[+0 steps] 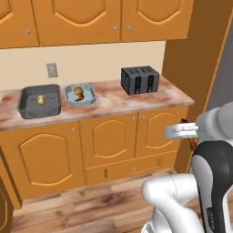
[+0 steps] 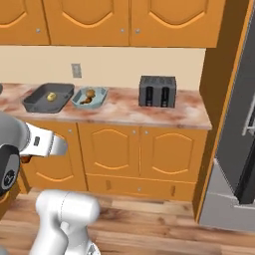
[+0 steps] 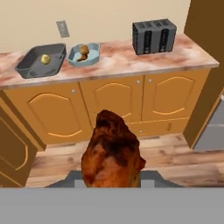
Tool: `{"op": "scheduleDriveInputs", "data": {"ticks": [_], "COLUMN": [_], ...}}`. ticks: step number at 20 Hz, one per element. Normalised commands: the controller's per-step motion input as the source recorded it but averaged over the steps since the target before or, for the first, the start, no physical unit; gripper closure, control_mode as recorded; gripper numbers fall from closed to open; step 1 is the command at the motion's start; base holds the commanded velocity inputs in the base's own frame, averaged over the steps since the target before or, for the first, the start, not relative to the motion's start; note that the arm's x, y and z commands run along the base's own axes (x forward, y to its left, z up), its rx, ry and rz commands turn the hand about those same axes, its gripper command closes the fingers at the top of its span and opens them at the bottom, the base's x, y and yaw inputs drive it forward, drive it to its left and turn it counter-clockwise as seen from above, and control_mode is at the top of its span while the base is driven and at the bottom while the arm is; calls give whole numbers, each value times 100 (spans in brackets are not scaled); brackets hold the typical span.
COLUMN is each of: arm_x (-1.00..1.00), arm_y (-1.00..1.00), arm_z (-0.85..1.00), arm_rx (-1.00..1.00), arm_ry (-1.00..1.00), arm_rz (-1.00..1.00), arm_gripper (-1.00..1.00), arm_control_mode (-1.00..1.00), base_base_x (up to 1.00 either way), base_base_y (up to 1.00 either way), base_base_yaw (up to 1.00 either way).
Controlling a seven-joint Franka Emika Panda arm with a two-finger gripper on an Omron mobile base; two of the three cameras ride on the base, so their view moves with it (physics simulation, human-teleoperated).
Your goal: Place one potato and one chicken drumstick in each tupperware on the nearby counter, to pack two identical lunches.
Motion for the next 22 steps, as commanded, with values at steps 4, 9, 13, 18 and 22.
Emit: {"op": "scheduleDriveInputs", "data": {"ticks": [4,9,13,18,22], "arm_x": [0,0,0,0,0], "arm_y": [0,0,0,0,0], "arm_z": [0,0,0,0,0], "arm_rx": [0,0,0,0,0], "arm_ry": [0,0,0,0,0], "arm_rz": [0,0,0,0,0], "arm_gripper": [100,100,100,100,100], "arm_control_mode": [100,100,100,100,100], "base_base_x": [64,93,81,58,50], "base_base_y": [100,90,73,40,9], "base_base_yaw": [0,0,0,0,0]}}
